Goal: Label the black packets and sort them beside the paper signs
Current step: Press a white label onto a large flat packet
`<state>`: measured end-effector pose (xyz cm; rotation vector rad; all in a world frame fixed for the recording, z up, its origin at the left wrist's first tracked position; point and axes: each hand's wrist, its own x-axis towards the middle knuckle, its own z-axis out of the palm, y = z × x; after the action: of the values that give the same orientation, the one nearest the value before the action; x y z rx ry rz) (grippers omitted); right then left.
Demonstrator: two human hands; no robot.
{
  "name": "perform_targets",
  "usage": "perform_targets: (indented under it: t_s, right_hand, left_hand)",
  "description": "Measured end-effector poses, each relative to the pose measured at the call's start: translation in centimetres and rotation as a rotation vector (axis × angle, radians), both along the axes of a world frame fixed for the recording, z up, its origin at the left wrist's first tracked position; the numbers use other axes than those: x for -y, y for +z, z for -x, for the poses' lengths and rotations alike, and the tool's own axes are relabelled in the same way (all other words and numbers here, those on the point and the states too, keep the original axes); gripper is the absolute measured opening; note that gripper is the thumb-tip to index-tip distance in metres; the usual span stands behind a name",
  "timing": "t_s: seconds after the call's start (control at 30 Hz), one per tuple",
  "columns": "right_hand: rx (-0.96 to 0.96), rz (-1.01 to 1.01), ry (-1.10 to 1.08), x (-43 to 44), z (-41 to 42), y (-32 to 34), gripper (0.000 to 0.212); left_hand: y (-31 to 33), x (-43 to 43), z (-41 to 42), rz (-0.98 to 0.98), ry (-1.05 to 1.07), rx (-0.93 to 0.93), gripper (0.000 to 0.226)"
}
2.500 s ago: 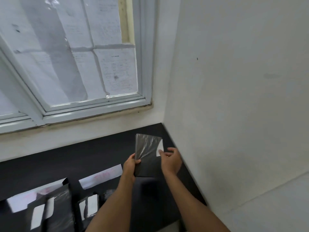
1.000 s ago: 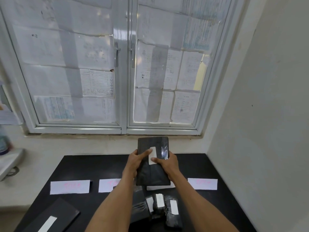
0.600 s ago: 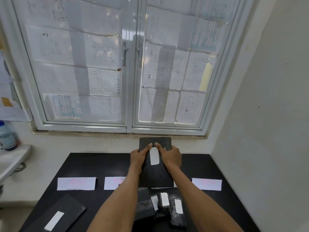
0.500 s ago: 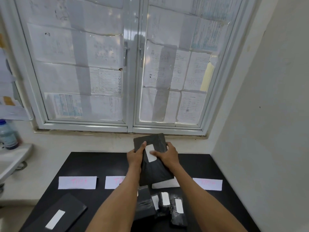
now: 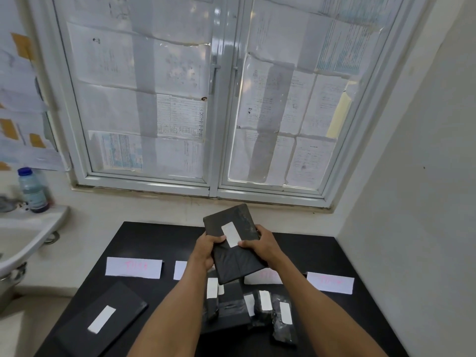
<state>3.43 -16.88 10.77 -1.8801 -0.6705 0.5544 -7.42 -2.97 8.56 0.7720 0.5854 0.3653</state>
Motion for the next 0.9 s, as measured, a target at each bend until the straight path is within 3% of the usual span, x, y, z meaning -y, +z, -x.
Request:
perform_targets:
  t_s: [0.13,0.27,0.37,0.5,0.67,0.73,0.83,0.9]
  right_hand:
    - [-0.060,0.009,-0.038,-0.9,0.3,-0.4,0.038]
    - [0.099,0.066,-0.103,-2.5,1.2,-1.5,0.058]
    - [0.131,0.071,-0.081,-3.5,1.1,-2.2,0.043]
    - [0.119,0.098,-0.022,-4.9,1.2,-2.5,0.026]
    - [0.295,0.245,-0.021,-6.1,1.4,-3.0,0.077]
    - [0.295,0.291,0.025,-6.9,0.8,-3.8,0.068]
    - [0.256,0.313,0.112,-9.0,0.5,-5.0,0.032]
    - [0.212,0.316,0.180,-10.6,1.1,-6.3,0.024]
  left_hand:
    - [-0.7,-1.0,0.8,0.046,0.118,-0.011,0.047]
    - [-0.9,-1.7,1.1,0.076,0.107,-0.047,0.048]
    - [-1.1,-2.2,0.9,0.049,0.103,-0.080,0.044]
    - [-1.9,-3.5,0.0,-0.033,0.287,-0.296,0.060]
    - [-2.8,-4.0,-1.7,-0.076,0.407,-0.444,0.073]
    - [-3.7,-4.3,-1.9,-0.099,0.453,-0.528,0.078]
    - [-5.7,-5.6,-0.7,-0.082,0.510,-0.675,0.088]
    - [-7.2,-7.2,1.5,-0.072,0.532,-0.739,0.093]
